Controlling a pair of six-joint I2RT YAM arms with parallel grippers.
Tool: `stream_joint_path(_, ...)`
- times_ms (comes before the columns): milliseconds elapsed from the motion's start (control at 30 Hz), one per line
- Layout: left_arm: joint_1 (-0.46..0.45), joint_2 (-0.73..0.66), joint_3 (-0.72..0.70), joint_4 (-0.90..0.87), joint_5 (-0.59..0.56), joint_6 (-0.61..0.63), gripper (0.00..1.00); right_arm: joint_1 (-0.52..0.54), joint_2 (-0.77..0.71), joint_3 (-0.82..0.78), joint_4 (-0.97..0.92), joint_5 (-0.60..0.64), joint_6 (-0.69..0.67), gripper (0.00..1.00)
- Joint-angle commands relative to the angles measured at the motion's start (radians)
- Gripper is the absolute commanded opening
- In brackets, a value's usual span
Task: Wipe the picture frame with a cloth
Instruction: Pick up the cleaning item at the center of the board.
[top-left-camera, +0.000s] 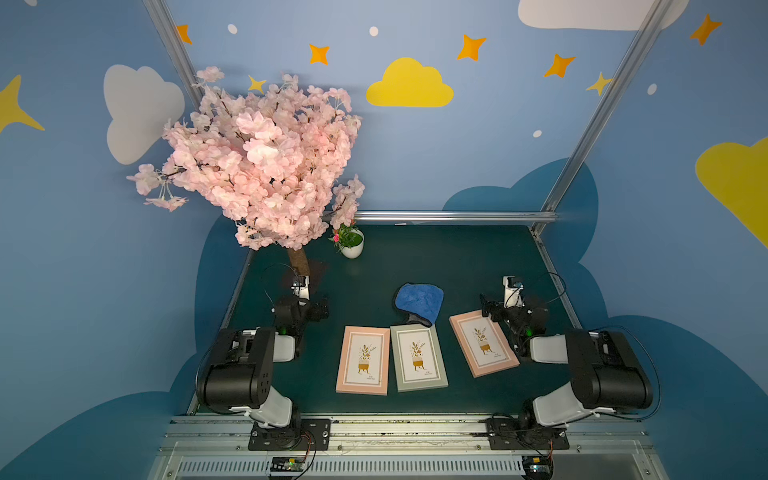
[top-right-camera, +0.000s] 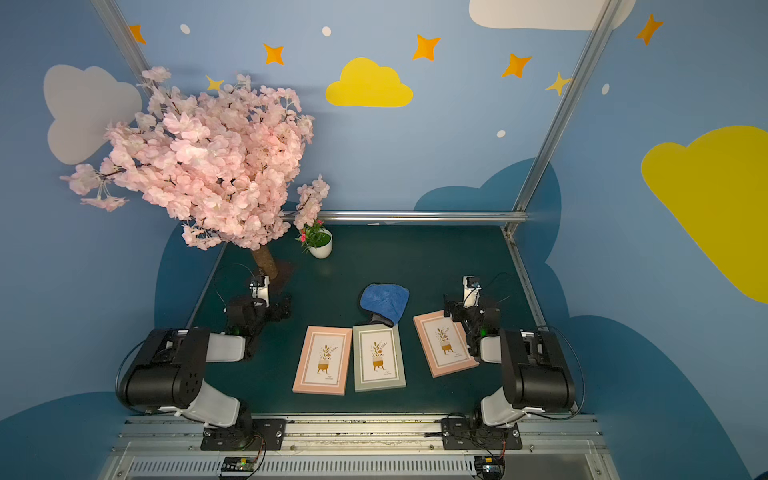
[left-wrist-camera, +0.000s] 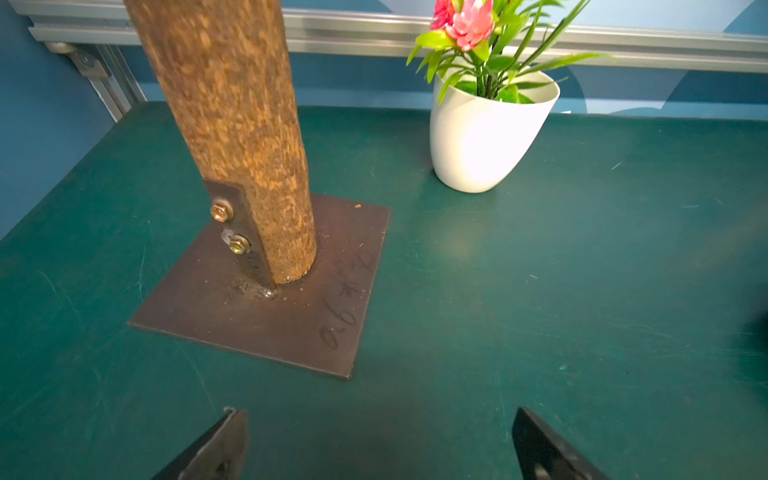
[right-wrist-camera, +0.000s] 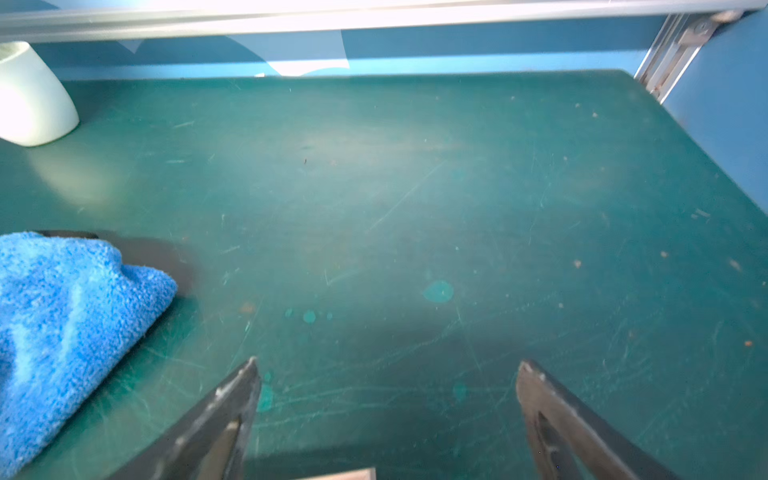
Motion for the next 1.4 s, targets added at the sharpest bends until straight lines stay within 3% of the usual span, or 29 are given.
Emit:
stream_joint_path(0,-0.002,0.013,0.021,0.049,0.023,-0.006,1.0,-0.005,0.014,0.02,0.063,-0.02,0.008,0.97)
stream_joint_path(1000,-0.002,0.009,0.018,0.052,0.021,-0.004,1.0,-0.005,0.013,0.017,0.067,-0.018,0.008,0.97)
stream_joint_path(1167,-0.01,-0.021,-0.153,0.356,-0.033,-0.017,1.0,0.013,-0.063,-0.074,0.177,0.051,0.008,0.97)
stream_joint_path(1267,-0.093,-0.086,-0.226,0.444,-0.12,0.059,1.0,0.033,-0.198,-0.088,0.071,0.102,0.003,0.97)
stream_joint_path(1367,-0.239,-0.238,-0.193,0.286,-0.276,0.19,1.0,0.044,-0.354,-0.022,-0.194,0.135,0.047,0.97)
